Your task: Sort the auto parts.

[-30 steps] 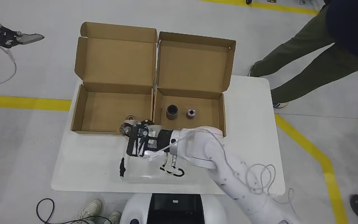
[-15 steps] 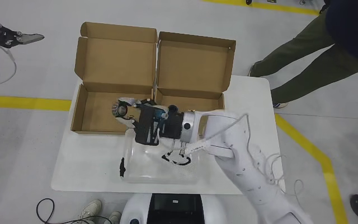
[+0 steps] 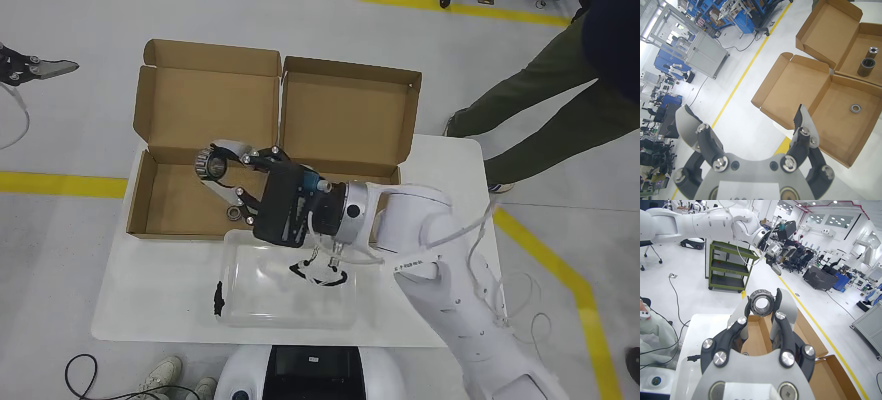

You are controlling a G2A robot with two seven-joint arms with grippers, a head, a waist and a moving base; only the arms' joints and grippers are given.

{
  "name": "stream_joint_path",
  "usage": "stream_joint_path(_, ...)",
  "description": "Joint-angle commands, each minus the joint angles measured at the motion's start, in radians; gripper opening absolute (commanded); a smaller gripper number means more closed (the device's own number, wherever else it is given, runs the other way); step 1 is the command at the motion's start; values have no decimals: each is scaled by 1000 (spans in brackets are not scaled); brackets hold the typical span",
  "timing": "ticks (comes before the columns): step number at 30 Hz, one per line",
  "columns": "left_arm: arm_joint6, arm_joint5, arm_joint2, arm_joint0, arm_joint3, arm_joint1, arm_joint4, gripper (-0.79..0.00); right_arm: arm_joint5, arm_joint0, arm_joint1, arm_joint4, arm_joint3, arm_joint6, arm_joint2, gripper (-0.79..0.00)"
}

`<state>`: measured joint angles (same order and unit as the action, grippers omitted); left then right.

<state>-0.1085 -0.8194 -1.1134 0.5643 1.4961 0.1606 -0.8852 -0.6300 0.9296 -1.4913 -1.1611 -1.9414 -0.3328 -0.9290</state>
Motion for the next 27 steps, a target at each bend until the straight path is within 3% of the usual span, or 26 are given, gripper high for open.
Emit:
stream_joint_path(1, 0, 0, 0, 0, 0, 0, 0, 0, 3, 2, 0, 1, 3, 17, 2, -785)
stream_joint_path(15, 0, 0, 0, 0, 0, 0, 0, 0, 15, 30, 7, -40, 2, 116, 2, -785)
stream_joint_path(27, 0, 0, 0, 0, 0, 0, 0, 0, 102, 28, 2, -26, 124, 67, 36, -785)
